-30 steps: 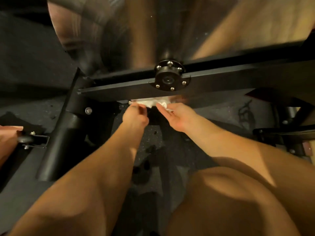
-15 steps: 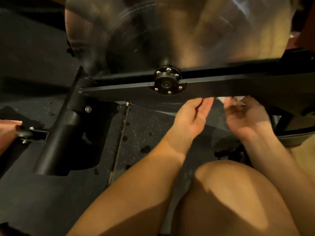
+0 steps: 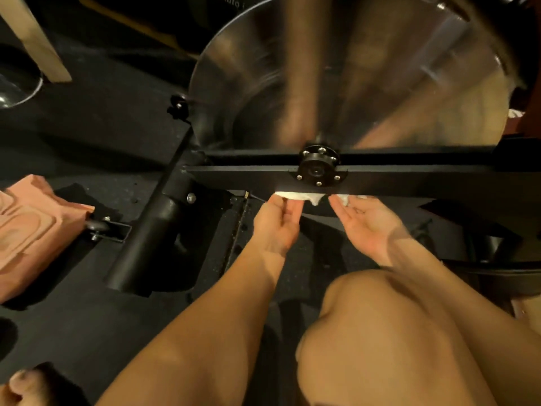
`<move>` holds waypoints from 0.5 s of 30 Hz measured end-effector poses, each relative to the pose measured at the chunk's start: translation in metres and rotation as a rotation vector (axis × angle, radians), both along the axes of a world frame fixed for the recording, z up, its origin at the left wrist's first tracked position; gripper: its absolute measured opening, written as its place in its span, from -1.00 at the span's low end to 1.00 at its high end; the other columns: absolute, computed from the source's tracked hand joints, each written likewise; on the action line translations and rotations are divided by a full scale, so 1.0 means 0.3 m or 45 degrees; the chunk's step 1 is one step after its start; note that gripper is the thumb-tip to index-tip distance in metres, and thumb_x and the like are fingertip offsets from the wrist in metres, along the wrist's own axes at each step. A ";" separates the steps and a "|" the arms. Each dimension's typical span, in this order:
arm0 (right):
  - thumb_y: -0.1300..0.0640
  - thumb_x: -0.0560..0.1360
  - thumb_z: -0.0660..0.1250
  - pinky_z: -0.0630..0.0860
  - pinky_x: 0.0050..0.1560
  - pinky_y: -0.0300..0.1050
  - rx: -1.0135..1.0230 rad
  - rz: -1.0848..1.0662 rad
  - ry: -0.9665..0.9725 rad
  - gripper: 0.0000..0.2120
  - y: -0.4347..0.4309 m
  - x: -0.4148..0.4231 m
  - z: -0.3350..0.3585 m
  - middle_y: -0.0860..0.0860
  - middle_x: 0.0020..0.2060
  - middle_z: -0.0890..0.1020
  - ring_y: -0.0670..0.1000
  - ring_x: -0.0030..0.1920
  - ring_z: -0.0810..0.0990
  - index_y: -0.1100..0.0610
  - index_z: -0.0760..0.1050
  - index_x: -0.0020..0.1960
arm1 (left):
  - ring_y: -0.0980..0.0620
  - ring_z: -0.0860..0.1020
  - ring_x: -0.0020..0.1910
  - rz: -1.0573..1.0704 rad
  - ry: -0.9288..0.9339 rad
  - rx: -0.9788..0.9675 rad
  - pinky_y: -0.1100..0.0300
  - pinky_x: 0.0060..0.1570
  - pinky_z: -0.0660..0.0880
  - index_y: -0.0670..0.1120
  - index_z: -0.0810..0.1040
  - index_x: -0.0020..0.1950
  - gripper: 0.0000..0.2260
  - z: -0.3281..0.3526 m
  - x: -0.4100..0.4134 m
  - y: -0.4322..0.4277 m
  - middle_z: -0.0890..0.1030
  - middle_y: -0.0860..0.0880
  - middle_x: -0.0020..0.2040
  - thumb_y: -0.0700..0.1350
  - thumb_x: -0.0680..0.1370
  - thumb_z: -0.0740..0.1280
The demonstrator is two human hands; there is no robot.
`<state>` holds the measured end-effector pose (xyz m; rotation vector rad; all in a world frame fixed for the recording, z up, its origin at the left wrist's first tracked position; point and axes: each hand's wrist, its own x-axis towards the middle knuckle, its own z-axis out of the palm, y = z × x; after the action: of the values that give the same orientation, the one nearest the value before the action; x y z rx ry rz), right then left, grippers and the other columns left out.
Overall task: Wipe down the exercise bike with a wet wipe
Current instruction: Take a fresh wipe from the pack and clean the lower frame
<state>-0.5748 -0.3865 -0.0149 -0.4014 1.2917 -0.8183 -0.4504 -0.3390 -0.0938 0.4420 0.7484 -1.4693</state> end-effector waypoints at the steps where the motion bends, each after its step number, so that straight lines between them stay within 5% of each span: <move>1: 0.40 0.61 0.09 0.58 -0.03 -0.21 -0.019 -0.081 0.029 -0.87 -0.008 -0.025 0.018 0.29 0.46 0.28 0.17 0.41 0.38 0.24 0.38 0.01 | -0.13 0.65 0.02 -0.073 -0.023 -0.058 -0.06 0.19 0.54 -0.27 0.57 0.06 -0.83 0.029 -0.020 -0.005 0.69 -0.23 -0.07 -0.35 0.58 0.21; 5: 0.37 0.61 0.13 0.64 -0.19 -0.16 -0.202 -0.412 0.169 -0.76 0.019 -0.155 0.146 0.19 0.27 0.51 0.06 0.05 0.62 0.21 0.45 0.22 | -0.19 0.64 -0.09 -0.293 0.009 -0.210 -0.06 -0.12 0.62 -0.32 0.53 0.03 -0.82 0.151 -0.141 -0.020 0.66 -0.29 -0.11 -0.33 0.64 0.14; 9: 0.36 0.54 0.29 0.64 -0.08 -0.11 -0.596 -0.515 0.575 -0.85 0.088 -0.182 0.265 0.17 0.15 0.57 0.09 0.07 0.65 0.14 0.51 -0.02 | -0.26 0.61 -0.12 -0.314 0.082 -0.141 -0.11 -0.26 0.62 -0.38 0.47 0.08 -0.86 0.187 -0.154 -0.025 0.62 -0.35 -0.10 -0.36 0.64 0.15; 11: 0.33 0.51 0.35 0.62 -0.03 -0.12 -0.918 -0.327 0.799 -0.87 0.114 -0.099 0.282 0.12 0.02 0.62 0.01 0.03 0.67 0.11 0.53 -0.09 | -0.32 0.60 -0.07 -0.292 0.035 -0.063 -0.15 -0.14 0.60 -0.41 0.46 0.05 -0.88 0.188 -0.112 -0.006 0.61 -0.37 -0.11 -0.41 0.62 0.15; 13: 0.29 0.49 0.36 0.57 -0.06 -0.19 -1.329 0.086 1.361 -0.88 0.102 0.018 0.267 -0.03 -0.15 0.64 -0.16 -0.11 0.63 0.09 0.59 -0.08 | -0.42 0.50 0.16 -0.277 -0.141 0.009 -0.09 0.10 0.56 -0.50 0.44 0.08 -0.85 0.174 -0.040 0.002 0.54 -0.46 0.02 -0.48 0.60 0.12; 14: 0.31 0.48 0.35 0.51 -0.05 -0.25 -1.515 0.312 1.571 -0.86 0.086 0.071 0.252 -0.05 -0.17 0.63 -0.17 -0.14 0.59 0.11 0.62 -0.06 | -0.42 0.45 0.24 -0.227 -0.230 0.059 -0.02 0.25 0.23 -0.51 0.42 0.17 -0.80 0.176 0.011 0.000 0.49 -0.48 0.12 -0.49 0.60 0.10; 15: 0.34 0.45 0.32 0.47 0.00 -0.29 -1.684 0.536 1.652 -0.82 0.070 0.126 0.238 -0.02 -0.14 0.64 -0.12 -0.11 0.57 0.14 0.64 -0.04 | -0.36 0.48 0.24 -0.150 -0.270 0.107 0.02 -0.21 0.45 -0.44 0.42 0.25 -0.75 0.181 0.063 -0.006 0.49 -0.42 0.18 -0.48 0.60 0.12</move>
<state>-0.5370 -0.3656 0.0565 -2.4726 1.4840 -0.9613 -0.4317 -0.3406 -0.0396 0.7049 0.6248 -1.4764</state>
